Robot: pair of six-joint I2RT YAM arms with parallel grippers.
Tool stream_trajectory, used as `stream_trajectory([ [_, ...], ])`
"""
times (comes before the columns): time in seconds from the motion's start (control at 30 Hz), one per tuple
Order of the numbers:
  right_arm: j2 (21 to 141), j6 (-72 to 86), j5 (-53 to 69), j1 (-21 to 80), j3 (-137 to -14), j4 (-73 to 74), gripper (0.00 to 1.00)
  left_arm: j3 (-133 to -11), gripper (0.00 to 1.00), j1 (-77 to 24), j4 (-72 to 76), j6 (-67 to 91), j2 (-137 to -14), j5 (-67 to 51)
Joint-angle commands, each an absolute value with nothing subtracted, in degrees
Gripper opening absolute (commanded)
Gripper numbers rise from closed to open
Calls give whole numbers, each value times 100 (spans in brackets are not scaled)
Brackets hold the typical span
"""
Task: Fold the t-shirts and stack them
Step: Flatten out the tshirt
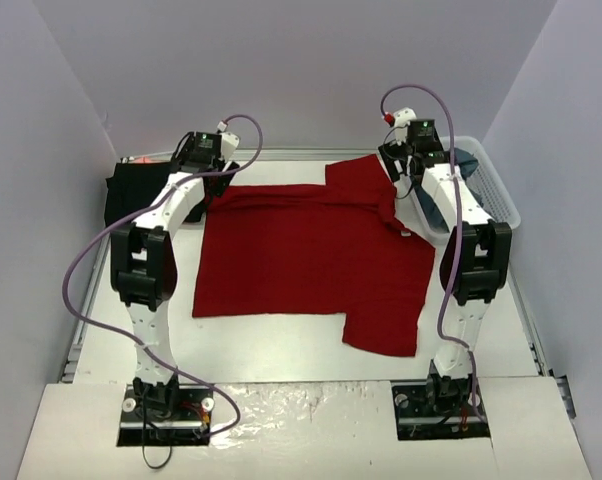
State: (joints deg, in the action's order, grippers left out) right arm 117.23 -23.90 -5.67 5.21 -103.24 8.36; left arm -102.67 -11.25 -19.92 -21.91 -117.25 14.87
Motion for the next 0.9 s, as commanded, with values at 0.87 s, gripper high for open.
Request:
stream_trajectory([
  [0.87, 8385, -2284, 1090, 1028, -6391, 1687, 64, -5943, 65, -1520, -2188, -2469, -7850, -413],
])
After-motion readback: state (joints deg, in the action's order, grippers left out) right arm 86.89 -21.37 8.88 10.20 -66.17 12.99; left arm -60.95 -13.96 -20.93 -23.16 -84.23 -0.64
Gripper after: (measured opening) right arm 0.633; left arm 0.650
